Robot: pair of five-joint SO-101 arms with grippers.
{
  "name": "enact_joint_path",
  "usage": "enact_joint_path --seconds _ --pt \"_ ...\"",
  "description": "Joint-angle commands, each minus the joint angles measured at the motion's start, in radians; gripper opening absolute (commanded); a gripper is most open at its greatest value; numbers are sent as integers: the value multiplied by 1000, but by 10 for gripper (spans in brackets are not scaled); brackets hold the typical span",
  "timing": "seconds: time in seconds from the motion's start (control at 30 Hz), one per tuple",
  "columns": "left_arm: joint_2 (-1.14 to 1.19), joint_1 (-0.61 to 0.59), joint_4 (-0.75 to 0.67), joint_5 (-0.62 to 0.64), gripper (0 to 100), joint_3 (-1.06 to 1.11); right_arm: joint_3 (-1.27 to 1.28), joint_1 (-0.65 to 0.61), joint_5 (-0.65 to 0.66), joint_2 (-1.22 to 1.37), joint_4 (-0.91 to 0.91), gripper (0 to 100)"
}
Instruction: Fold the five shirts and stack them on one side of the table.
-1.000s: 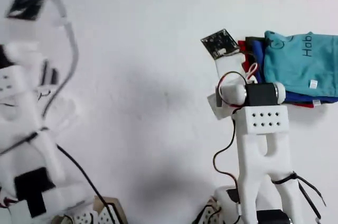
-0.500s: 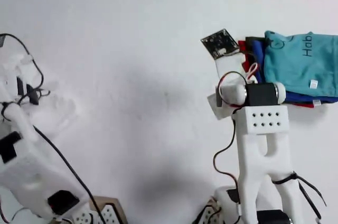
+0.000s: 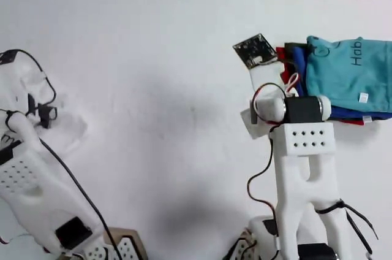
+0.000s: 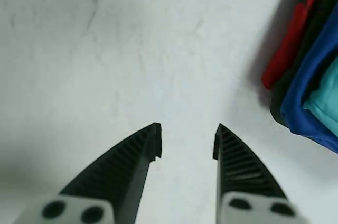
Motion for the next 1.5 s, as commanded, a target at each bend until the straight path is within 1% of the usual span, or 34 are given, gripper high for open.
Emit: enact_joint_path --seconds 0.0,0.03,0.3,0.4,0.5,0.57,0.7,0.8,0.93,1.1,1.23,1.33,1.4,1.47 --pt "-6 -11 -8 8 37 -28 -5 4 -2 -33 -10 163" --pt "-6 -11 -11 8 22 -28 -5 4 -2 -35 -10 163" --pt "-12 -3 14 8 28 -30 -5 4 -5 -31 -10 163" --pt "-55 34 89 9 28 -36 -5 4 -9 -28 -10 163" --pt "-144 87 173 63 28 -45 -5 4 -9 -38 -15 163" --pt "-227 140 226 80 28 -39 -5 4 -9 -38 -15 163" --pt "-416 288 341 84 28 -38 -5 16 -9 -38 -15 163" --pt "-555 405 388 86 28 -36 -8 59 -9 -38 -19 163" --pt "-697 534 393 86 28 -35 -8 171 -9 -38 -50 163" --pt "-783 681 394 86 28 -1 -8 285 -5 -38 -58 163" --pt "-835 844 393 86 28 133 -8 332 -2 -38 -58 163" --pt "-876 970 390 86 28 223 -6 344 -2 -38 -58 163" --pt "-908 1022 388 86 32 246 -6 343 -2 -38 -58 163" --pt "-937 1036 388 87 53 248 -6 337 -2 -38 -58 163"
